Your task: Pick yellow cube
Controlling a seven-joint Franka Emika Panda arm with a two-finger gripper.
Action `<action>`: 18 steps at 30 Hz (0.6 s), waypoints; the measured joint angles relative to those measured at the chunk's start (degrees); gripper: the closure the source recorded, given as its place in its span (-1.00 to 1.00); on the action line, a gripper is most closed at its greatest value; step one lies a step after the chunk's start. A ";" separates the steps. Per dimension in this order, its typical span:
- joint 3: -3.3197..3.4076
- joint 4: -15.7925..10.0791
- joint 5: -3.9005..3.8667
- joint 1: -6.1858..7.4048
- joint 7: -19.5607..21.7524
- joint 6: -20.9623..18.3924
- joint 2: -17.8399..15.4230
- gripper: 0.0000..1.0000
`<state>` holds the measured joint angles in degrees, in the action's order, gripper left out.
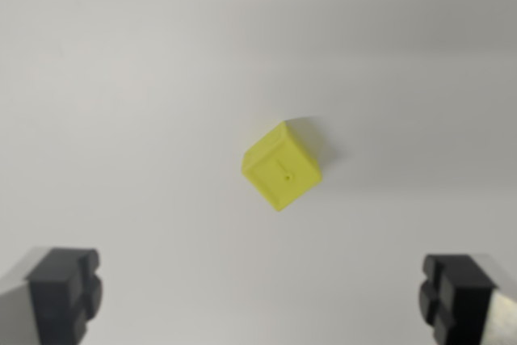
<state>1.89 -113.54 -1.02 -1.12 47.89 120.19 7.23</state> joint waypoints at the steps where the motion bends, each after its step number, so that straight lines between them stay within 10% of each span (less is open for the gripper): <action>1: 0.00 0.00 0.00 0.00 0.00 0.00 0.00 -1.00; 18: 0.00 -4.09 0.01 -0.31 -5.86 4.51 0.27 -1.00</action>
<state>1.89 -117.63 -1.01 -1.42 42.03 124.70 7.50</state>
